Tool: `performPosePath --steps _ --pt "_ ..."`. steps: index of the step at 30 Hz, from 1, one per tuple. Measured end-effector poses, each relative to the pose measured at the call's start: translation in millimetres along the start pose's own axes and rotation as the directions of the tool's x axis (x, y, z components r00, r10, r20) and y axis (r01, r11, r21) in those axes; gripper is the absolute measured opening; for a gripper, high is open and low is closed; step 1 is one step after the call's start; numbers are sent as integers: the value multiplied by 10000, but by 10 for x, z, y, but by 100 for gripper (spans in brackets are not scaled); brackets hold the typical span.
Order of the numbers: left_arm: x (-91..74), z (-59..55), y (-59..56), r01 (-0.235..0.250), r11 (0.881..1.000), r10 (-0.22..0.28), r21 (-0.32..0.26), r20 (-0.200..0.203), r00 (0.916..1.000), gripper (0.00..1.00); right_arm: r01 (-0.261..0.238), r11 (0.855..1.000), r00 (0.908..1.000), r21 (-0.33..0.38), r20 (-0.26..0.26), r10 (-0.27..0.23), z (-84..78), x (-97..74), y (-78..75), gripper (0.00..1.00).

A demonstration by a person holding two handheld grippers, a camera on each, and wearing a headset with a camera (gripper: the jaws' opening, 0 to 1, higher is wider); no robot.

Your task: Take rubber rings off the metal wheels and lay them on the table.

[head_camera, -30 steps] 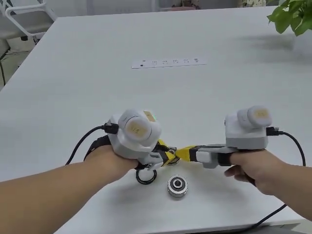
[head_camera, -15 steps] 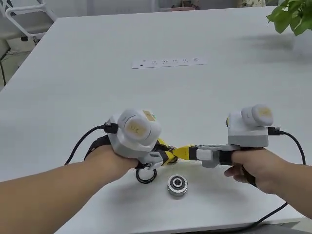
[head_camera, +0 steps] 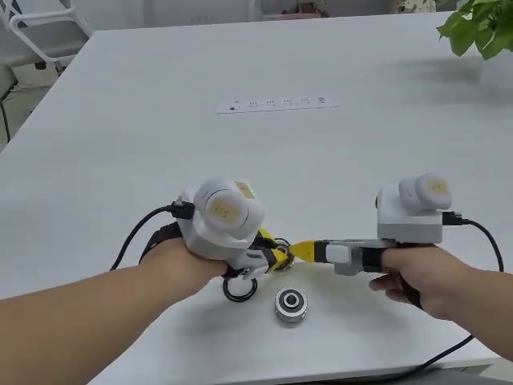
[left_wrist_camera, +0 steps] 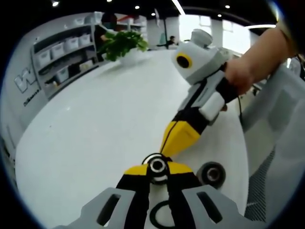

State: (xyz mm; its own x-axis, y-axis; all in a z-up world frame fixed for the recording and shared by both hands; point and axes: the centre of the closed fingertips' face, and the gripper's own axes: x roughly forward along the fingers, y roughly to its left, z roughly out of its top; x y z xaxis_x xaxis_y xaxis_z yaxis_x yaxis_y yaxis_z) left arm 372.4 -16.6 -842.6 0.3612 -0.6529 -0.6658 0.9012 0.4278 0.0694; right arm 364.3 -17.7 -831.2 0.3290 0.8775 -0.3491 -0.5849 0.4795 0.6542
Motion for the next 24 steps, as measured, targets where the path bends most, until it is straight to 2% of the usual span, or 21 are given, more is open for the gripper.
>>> performPosePath --steps 6,8,12,24 --pt "-15 -8 -3 104 9999 -104 -11 -58 9999 15 92 9997 9999 -247 -107 -94 -14 14 -11 0" --pt "-30 -12 -22 221 9997 -220 69 -61 9997 21 87 9995 9999 -288 -106 -90 -11 18 6 0" --pt "-69 -26 -64 406 9988 -402 290 -145 9991 24 11 9995 9999 -328 -121 -15 -8 29 33 0" --pt "-284 98 -94 545 9982 -555 230 425 9976 35 -138 9996 9999 -251 -3 138 37 -12 57 0"
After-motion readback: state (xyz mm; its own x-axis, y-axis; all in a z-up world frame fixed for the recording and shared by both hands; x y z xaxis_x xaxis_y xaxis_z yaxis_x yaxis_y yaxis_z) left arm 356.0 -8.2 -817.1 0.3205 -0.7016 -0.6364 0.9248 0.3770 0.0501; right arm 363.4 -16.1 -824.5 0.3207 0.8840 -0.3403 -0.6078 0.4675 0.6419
